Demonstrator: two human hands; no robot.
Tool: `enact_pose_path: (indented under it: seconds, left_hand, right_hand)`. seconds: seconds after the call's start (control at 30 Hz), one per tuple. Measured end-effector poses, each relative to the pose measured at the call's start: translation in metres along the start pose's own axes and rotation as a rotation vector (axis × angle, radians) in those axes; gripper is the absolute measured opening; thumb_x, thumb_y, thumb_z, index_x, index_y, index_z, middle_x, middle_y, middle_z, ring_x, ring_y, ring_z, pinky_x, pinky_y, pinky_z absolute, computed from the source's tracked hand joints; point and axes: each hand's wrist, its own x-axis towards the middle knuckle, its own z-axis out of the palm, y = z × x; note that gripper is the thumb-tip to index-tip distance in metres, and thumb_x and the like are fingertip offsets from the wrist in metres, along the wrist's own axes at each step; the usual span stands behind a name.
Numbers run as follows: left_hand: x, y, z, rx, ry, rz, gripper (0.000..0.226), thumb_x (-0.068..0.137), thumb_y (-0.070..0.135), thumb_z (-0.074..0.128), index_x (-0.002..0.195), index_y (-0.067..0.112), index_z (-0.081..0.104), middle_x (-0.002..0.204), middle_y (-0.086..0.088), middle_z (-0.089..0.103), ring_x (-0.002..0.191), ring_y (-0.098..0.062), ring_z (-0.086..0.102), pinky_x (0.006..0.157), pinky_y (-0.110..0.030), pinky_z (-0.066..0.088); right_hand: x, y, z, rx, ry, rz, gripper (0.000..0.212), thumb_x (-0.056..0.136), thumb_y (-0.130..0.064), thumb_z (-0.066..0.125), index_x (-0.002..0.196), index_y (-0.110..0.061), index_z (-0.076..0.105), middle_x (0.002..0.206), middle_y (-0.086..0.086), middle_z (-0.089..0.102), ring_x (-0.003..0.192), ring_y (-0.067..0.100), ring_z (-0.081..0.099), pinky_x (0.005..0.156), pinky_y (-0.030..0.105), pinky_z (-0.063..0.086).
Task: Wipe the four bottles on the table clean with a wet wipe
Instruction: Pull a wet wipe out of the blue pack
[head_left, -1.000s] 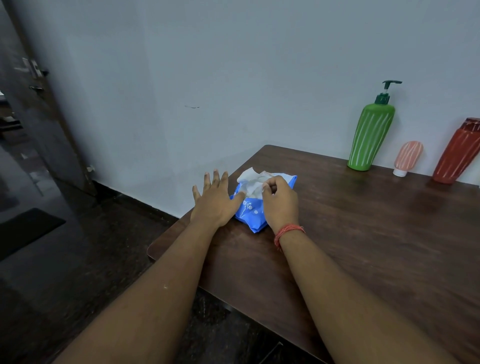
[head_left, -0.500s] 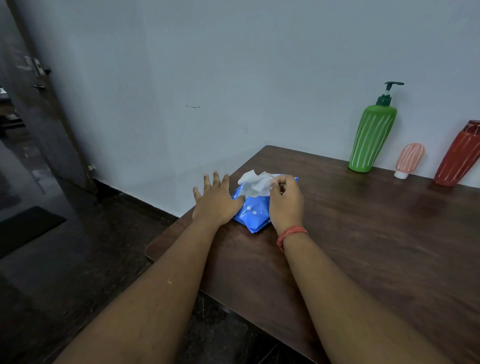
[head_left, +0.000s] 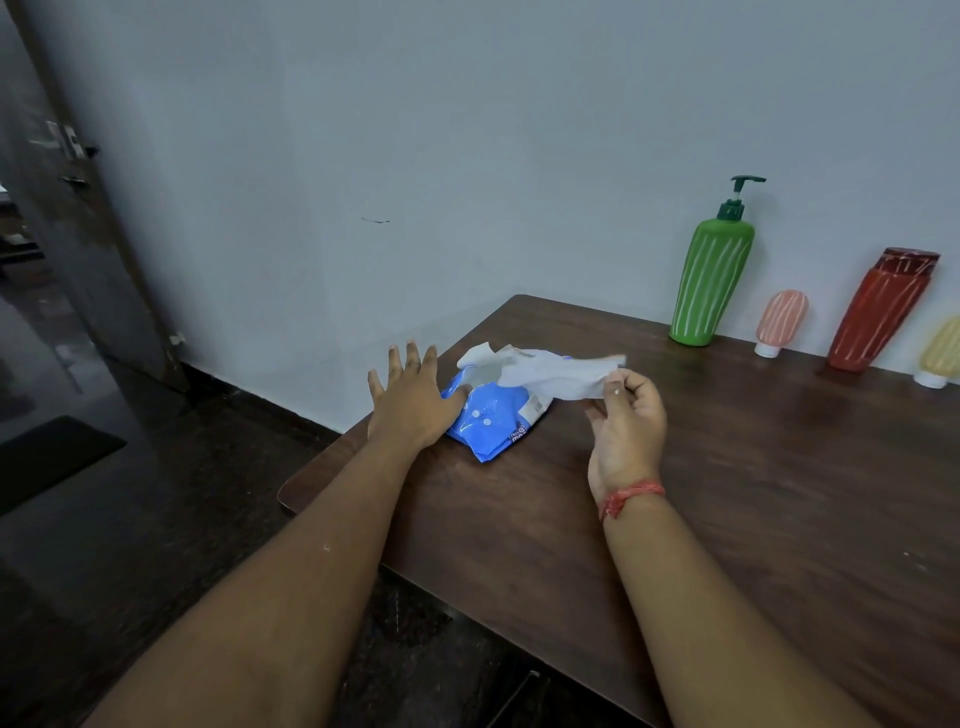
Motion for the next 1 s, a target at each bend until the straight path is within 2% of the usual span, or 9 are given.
enact_pose_path:
  seconds: [0.17,0.4,0.57,0.7,0.77,0.87,0.93,1.0]
  left_hand:
    - [-0.023,0.006,-0.005,-0.035,0.031,0.0,0.082,0.098,0.068,0.028,0.161,0.022,0.001,0.17,-0.004,-0.003,0.155,-0.023,-0.01,0.122,-0.056,-0.002]
    - [-0.068,0.015,-0.013,-0.069,0.106,-0.019,0.08,0.099,0.067,0.022,0.161,0.021,-0.001,0.17,-0.005,0.001,0.156,-0.024,-0.008,0.123,-0.055,-0.002]
    - [-0.105,0.038,-0.013,-0.078,0.187,0.102,0.081,0.098,0.068,0.023,0.161,0.022,0.002,0.17,-0.004,0.001,0.156,-0.022,-0.008,0.124,-0.054,-0.004]
    - [-0.134,0.08,-0.007,-0.119,0.219,0.268,0.086,0.093,0.071,0.014,0.161,0.021,0.003,0.17,-0.003,0.0,0.156,-0.02,-0.009,0.124,-0.051,-0.007]
    - [-0.145,0.106,-0.003,-0.232,0.182,0.353,0.087,0.091,0.07,0.013,0.161,0.02,0.003,0.169,-0.001,-0.001,0.155,-0.016,-0.011,0.125,-0.047,-0.008]
    - [-0.155,0.148,0.003,-0.461,0.087,0.412,0.072,0.102,0.056,0.027,0.161,0.018,0.009,0.169,0.0,0.004,0.155,-0.012,-0.007,0.126,-0.043,-0.002]
    - [-0.16,0.176,0.004,-0.701,-0.075,0.322,0.061,0.106,0.047,0.034,0.16,0.021,0.021,0.167,0.003,0.017,0.154,-0.011,0.009,0.126,-0.038,0.009]
    - [-0.162,0.202,0.006,-0.911,-0.285,0.222,0.056,0.105,0.052,0.035,0.155,0.027,0.035,0.16,0.007,0.035,0.148,-0.011,0.029,0.123,-0.035,0.021]
  right_hand:
    - [-0.009,-0.015,-0.025,-0.021,-0.015,-0.014,0.013,0.101,-0.005,0.051,0.095,-0.013,0.059,0.092,0.004,0.065,0.086,0.012,0.064,0.085,0.034,0.055]
    - [-0.026,-0.034,-0.06,-0.105,-0.098,-0.031,0.015,0.1,-0.007,0.053,0.09,-0.017,0.06,0.088,0.005,0.062,0.091,0.022,0.057,0.097,0.049,0.049]
    - [-0.041,-0.046,-0.078,-0.186,-0.154,-0.058,0.02,0.099,-0.008,0.053,0.085,-0.021,0.059,0.089,0.006,0.061,0.089,0.021,0.056,0.091,0.045,0.048]
    - [-0.05,-0.058,-0.095,-0.217,-0.203,-0.071,0.016,0.099,-0.008,0.053,0.087,-0.018,0.058,0.09,0.008,0.06,0.088,0.021,0.055,0.087,0.041,0.046]
    - [-0.052,-0.067,-0.103,-0.222,-0.223,-0.067,0.018,0.1,-0.006,0.051,0.086,-0.017,0.058,0.088,0.005,0.06,0.088,0.02,0.056,0.087,0.041,0.048]
    - [-0.052,-0.083,-0.12,-0.219,-0.238,-0.058,0.022,0.099,-0.003,0.049,0.084,-0.017,0.058,0.081,0.001,0.059,0.08,0.016,0.054,0.078,0.036,0.047]
    - [-0.046,-0.096,-0.135,-0.211,-0.238,-0.039,0.026,0.098,0.002,0.046,0.084,-0.017,0.059,0.079,0.0,0.057,0.076,0.013,0.051,0.073,0.029,0.042]
    - [-0.038,-0.111,-0.15,-0.209,-0.232,-0.007,0.027,0.098,0.002,0.047,0.085,-0.016,0.061,0.084,0.004,0.058,0.081,0.018,0.052,0.076,0.032,0.044]
